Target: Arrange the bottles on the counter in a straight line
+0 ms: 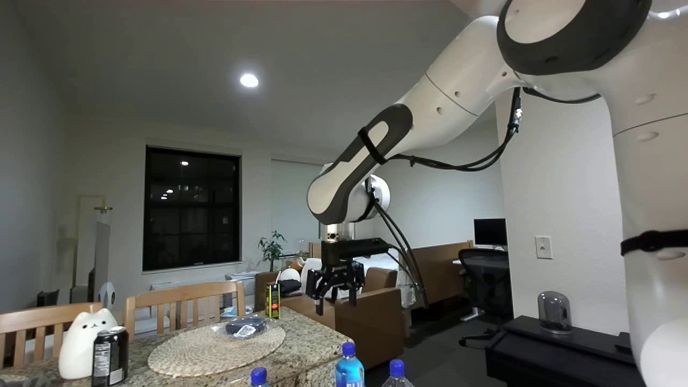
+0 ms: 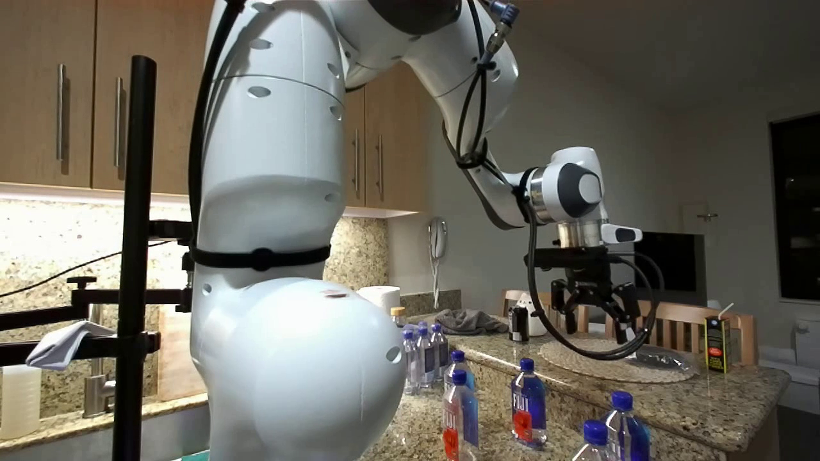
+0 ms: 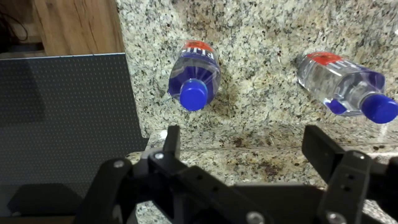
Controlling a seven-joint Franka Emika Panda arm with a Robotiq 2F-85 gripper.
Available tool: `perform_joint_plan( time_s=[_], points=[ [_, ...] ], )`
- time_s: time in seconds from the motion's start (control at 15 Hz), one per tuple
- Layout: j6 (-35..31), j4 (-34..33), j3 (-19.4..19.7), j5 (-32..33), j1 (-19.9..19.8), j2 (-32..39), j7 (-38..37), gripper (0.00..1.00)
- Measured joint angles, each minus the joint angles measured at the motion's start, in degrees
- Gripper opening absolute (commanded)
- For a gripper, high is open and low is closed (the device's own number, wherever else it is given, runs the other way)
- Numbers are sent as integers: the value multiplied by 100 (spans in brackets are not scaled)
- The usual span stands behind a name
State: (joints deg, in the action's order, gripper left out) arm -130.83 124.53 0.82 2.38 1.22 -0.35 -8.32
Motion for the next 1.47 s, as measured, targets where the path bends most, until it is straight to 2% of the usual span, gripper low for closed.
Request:
perform_joint_plan(
  time_s=[0.47,0.93,1.4,1.47],
  points=[
    [-752,1,131,-1029,-173,525,855,100],
    [-1258,24,232,-1058,-279,968,855,100],
    [-1366,2,220,-1667,-552,1299,858,100],
    [-1366,1,207,-1753,-564,1318,859,96]
  ],
)
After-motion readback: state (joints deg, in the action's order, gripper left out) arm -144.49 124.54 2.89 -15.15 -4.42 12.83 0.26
